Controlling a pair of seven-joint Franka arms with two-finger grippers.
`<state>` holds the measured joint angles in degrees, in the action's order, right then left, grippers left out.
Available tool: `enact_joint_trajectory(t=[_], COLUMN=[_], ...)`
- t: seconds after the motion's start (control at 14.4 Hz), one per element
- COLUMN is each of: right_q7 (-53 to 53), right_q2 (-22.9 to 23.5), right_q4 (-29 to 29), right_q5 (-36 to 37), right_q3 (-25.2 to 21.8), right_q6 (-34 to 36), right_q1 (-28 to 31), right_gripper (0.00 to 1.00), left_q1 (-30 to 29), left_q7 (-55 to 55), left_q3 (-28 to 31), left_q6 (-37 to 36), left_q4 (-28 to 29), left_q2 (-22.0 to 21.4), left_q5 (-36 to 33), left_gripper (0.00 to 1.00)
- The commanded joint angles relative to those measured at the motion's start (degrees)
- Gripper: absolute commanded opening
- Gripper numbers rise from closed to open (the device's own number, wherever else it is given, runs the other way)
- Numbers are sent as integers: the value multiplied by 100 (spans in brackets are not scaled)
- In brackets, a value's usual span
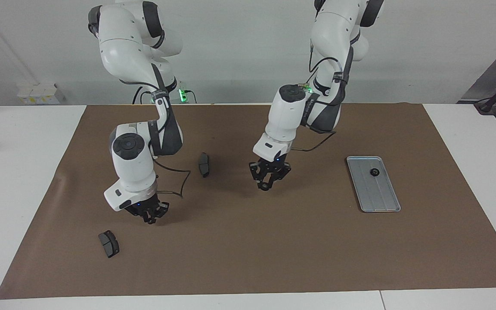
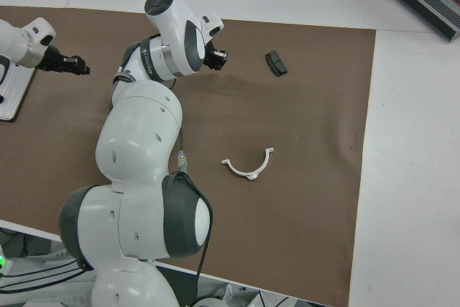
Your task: Place bearing gear from tray to pile
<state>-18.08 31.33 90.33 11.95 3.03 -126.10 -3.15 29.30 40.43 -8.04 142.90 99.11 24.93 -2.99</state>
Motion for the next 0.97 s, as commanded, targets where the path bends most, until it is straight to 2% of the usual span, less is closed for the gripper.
enact_joint_trajectory(t=[0.0,0.21,0.42,0.48,0.69,0.76,0.83,0.9], right_q7=[190,304,559,551,516,516,490,489], right_q2=[-65,-83,-83,-83,-83,-83,-91,-91], right_q4=[107,230,353,353,353,362,379,388], right_q5=[-114,-114,-114,-114,-114,-114,-114,-122], right_q3=[84,84,84,84,84,84,84,84], right_q6=[103,94,-11,-3,15,24,24,41], right_q1=[287,621,877,877,868,860,842,842], right_gripper=[9,10,20,20,23,32,47,66], left_q1=[199,322,296,305,313,313,313,322], left_q7=[88,88,97,106,237,238,246,307], left_q3=[100,100,100,100,100,100,100,100], left_q6=[229,615,844,932,1161,1162,1162,1118], left_q4=[-366,37,152,205,469,487,504,504], left_q2=[434,434,443,460,434,425,416,408], left_q5=[53,62,62,70,62,70,70,70], left_gripper=[0,1,5,9,39,46,49,63])
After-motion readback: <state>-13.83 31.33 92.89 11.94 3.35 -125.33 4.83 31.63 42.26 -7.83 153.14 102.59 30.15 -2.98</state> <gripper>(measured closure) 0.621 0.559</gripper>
